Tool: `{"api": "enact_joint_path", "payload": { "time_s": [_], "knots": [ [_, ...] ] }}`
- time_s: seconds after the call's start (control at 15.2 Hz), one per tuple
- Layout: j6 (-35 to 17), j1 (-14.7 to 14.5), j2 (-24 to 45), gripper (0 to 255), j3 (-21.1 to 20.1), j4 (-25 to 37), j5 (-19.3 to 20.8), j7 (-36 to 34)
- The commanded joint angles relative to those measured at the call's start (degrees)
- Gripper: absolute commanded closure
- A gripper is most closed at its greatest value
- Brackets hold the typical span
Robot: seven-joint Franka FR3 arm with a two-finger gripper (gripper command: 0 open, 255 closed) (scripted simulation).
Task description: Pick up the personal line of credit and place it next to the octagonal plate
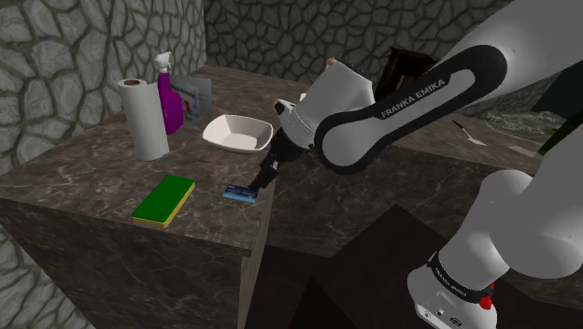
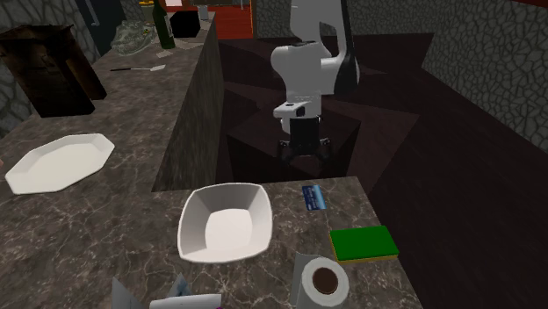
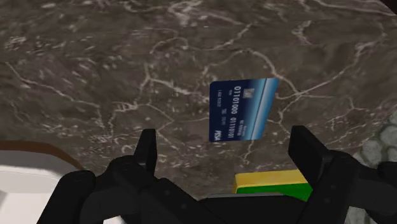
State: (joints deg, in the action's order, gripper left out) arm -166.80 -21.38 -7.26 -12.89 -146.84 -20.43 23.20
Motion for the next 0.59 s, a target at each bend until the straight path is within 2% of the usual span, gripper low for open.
{"api": "enact_joint_path", "payload": {
  "time_s": [0.0,0.13,0.53],
  "knots": [
    [-4.6,-2.0,3.2,0,-0.1,1.7,-3.1,3.4],
    [-8.1,-3.7,6.4,0,-0.5,3.9,-6.6,7.3],
    [-11.6,-3.7,12.5,0,-1.1,6.7,-7.6,8.7]
  ]
}}
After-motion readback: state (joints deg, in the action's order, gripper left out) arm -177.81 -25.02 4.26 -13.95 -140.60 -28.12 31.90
